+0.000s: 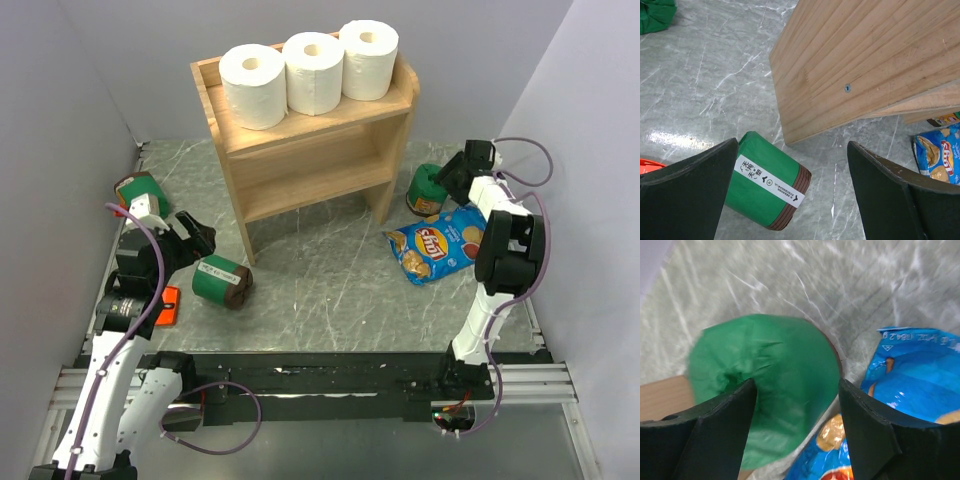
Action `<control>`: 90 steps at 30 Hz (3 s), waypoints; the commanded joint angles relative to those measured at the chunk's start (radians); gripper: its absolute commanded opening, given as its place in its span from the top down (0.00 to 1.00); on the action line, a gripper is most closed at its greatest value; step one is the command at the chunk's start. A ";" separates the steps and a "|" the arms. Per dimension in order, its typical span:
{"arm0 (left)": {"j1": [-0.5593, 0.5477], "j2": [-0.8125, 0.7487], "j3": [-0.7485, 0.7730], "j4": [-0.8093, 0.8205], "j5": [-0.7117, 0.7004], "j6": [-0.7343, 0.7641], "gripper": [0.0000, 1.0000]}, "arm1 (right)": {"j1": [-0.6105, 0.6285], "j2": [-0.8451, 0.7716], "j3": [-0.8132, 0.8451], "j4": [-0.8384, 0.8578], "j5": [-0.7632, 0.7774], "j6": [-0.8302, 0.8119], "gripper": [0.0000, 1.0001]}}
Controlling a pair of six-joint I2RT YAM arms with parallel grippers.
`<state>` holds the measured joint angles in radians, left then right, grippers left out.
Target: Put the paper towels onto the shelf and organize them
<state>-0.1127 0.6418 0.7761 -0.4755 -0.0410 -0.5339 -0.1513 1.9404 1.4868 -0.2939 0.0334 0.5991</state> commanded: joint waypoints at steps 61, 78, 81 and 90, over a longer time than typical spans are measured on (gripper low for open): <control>0.007 -0.024 0.011 0.038 0.013 0.014 0.04 | 0.469 -0.917 -0.384 -0.084 -0.052 -0.067 0.65; 0.007 -0.039 0.008 0.037 0.018 0.015 0.04 | 0.605 -0.664 -0.123 0.050 0.209 0.116 0.65; 0.007 -0.037 0.006 0.038 0.020 0.014 0.04 | 0.611 -0.629 -0.097 0.061 0.249 0.142 0.65; 0.007 -0.034 0.009 0.035 0.018 0.015 0.04 | 0.622 -0.540 -0.042 0.072 0.362 0.206 0.64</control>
<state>-0.1108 0.6163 0.7761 -0.4755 -0.0383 -0.5339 0.4606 1.3987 1.3716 -0.3145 0.3035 0.7506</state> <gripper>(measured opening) 0.966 0.497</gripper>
